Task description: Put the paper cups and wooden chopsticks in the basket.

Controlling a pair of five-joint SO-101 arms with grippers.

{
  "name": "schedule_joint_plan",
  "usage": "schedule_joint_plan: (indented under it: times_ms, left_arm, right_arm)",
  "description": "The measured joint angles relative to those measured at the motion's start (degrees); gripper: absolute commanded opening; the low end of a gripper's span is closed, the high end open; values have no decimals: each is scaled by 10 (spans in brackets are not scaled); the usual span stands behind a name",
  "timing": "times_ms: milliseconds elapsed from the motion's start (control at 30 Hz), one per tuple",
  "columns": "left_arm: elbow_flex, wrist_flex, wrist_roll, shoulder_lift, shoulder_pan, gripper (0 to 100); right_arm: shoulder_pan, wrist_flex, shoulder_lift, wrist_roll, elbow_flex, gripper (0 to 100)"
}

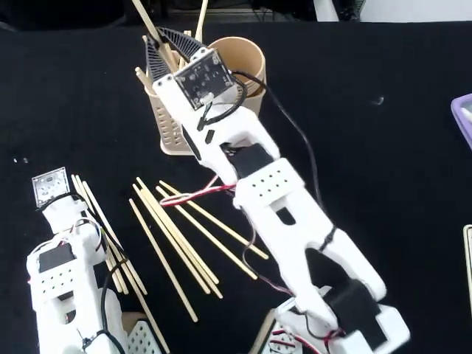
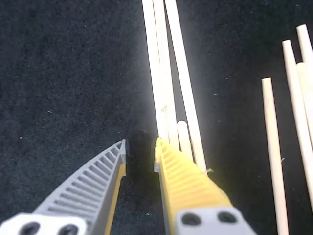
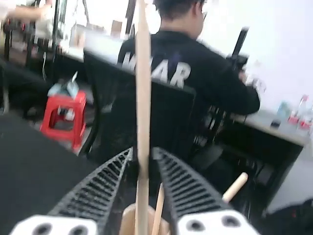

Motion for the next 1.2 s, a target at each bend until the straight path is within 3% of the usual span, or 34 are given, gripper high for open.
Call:
schedule_joint_plan:
  times_ms: [200,433,667,733,833,967,1200]
  left_arm:
    - [0,0,0,0,0,106]
    - [0,0,0,0,0,106]
    - [0,0,0,0,0,128]
    - [-4,7,0,0,0,173]
    - [-48,73,1,0,-2,198]
    - [-117,165,2,0,-3,198]
    - [-119,174,2,0,-3,200]
  right_arm:
    - [11,174,-3,-58,-78,171]
    - [16,329,-134,-80,-153,170]
    - [16,658,-247,-82,-108,173]
    - [27,702,-253,-82,-43,173]
    - [61,688,-253,-82,80,173]
    - [98,580,-253,-83,252,172]
    - [99,391,-253,-83,446,170]
